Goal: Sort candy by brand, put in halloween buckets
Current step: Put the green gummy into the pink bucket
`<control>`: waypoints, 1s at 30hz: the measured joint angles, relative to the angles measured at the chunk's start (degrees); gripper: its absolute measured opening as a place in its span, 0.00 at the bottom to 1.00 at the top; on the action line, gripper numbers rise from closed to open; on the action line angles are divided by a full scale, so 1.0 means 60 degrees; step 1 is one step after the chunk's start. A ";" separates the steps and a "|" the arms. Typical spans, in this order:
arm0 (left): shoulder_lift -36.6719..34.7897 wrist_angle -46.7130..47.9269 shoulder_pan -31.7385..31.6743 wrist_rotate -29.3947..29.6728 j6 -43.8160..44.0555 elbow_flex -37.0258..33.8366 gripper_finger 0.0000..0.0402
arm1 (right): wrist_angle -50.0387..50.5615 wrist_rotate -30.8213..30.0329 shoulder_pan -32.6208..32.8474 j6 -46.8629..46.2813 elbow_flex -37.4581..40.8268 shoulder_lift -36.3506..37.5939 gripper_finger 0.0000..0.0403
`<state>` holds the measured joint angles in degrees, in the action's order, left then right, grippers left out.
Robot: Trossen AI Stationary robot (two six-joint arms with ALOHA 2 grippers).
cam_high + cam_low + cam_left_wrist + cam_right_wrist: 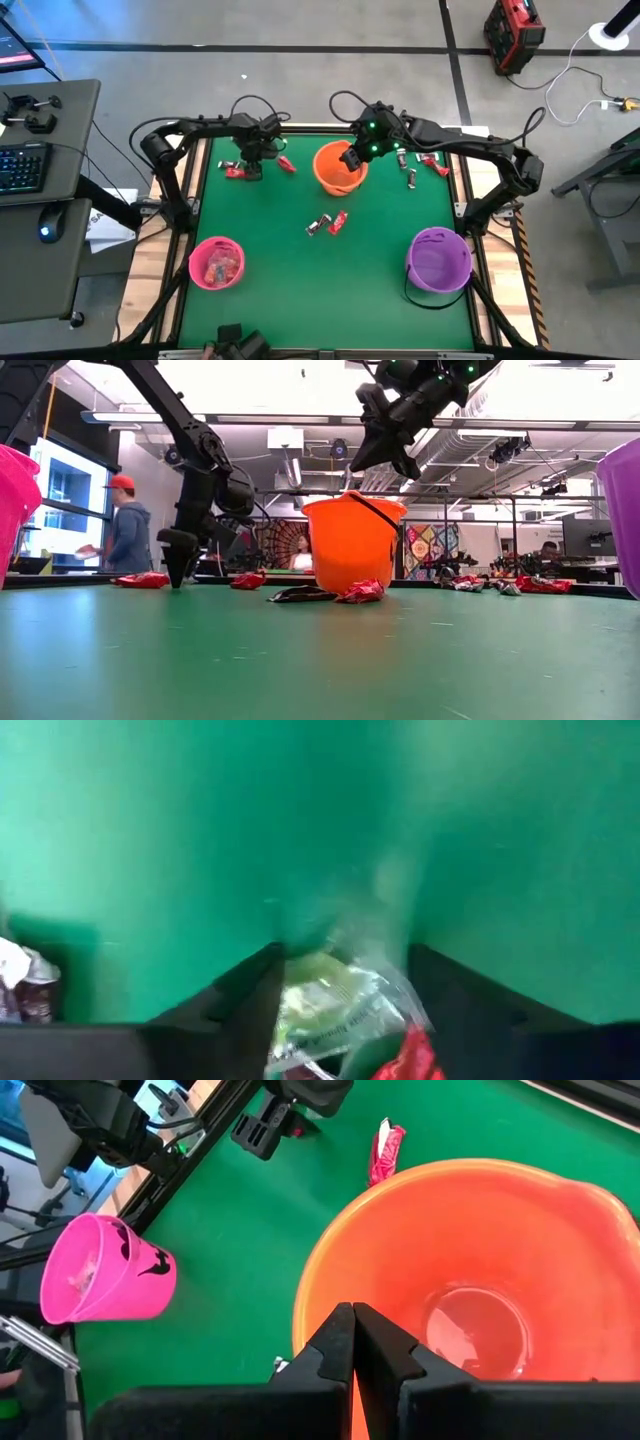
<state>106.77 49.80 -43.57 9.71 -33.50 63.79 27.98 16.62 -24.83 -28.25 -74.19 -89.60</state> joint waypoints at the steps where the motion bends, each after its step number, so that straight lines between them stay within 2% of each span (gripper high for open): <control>1: 0.0007 0.0056 0.0048 -0.0011 0.0023 0.0000 0.44 | -0.0002 0.0000 0.0014 0.0005 0.0000 0.0000 0.00; 5: -0.0083 0.0248 0.0241 -0.0031 0.0238 -0.0015 0.11 | -0.0002 -0.0029 0.0042 0.0022 0.0000 0.0000 0.00; 6: -0.0140 0.0247 0.0273 -0.0069 0.0349 -0.0022 0.06 | 0.0002 -0.0032 0.0042 0.0028 0.0000 0.0000 0.00; 11: -0.1126 0.0332 0.0462 -0.0632 0.1386 -0.0035 0.04 | -0.0002 -0.0278 0.0042 0.0036 0.0000 0.0000 0.00; 15: -0.2552 0.0383 0.0837 -0.2151 0.2928 -0.0029 0.01 | -0.0008 -0.0372 0.0039 0.0140 0.0000 0.0000 0.00; 18: -0.3892 0.0392 0.1520 -0.3288 0.4373 -0.0037 0.01 | -0.0035 -0.0435 0.0042 0.0235 0.0000 0.0000 0.00; 21: -0.5256 0.0443 0.2863 -0.4065 0.5578 -0.0224 0.01 | -0.0035 -0.0441 0.0042 0.0219 0.0000 0.0000 0.00; 25: -0.6735 0.1232 0.5589 -0.4230 0.7566 -0.0594 0.00 | -0.0025 -0.0441 0.0042 0.0181 0.0000 0.0000 0.00; 30: -0.7836 0.1783 0.9478 -0.4194 1.2219 -0.1098 0.00 | 0.0004 -0.0441 0.0042 -0.0036 0.0000 0.0000 0.00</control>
<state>59.76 60.50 13.30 -15.45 39.82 57.20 28.00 13.98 -24.58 -28.47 -74.19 -89.60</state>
